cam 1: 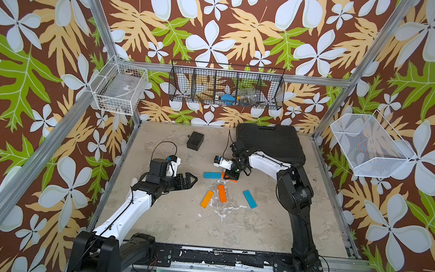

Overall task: Assemble the number 7 with building blocks
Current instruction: Assemble the building block at the center of the board.

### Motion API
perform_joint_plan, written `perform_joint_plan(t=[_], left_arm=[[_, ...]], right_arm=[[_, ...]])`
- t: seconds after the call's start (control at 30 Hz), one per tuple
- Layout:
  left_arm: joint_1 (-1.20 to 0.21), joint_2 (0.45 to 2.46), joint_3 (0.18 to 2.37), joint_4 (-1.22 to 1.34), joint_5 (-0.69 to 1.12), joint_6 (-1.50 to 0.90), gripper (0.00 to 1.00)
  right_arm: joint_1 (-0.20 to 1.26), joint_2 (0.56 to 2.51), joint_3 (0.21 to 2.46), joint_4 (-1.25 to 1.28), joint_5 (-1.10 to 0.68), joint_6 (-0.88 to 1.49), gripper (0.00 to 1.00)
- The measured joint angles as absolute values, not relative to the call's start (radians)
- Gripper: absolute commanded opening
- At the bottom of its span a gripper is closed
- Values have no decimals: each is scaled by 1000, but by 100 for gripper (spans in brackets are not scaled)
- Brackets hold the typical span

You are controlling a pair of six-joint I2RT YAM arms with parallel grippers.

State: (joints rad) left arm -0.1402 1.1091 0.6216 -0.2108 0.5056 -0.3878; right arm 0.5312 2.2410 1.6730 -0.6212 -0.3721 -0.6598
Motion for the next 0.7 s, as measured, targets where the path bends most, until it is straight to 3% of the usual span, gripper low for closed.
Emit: perform_joint_plan(t=[0.7], left_arm=[[-140, 1128, 624, -205, 505, -387, 100]], right_arm=[[569, 2186, 1568, -551, -398, -667, 19]])
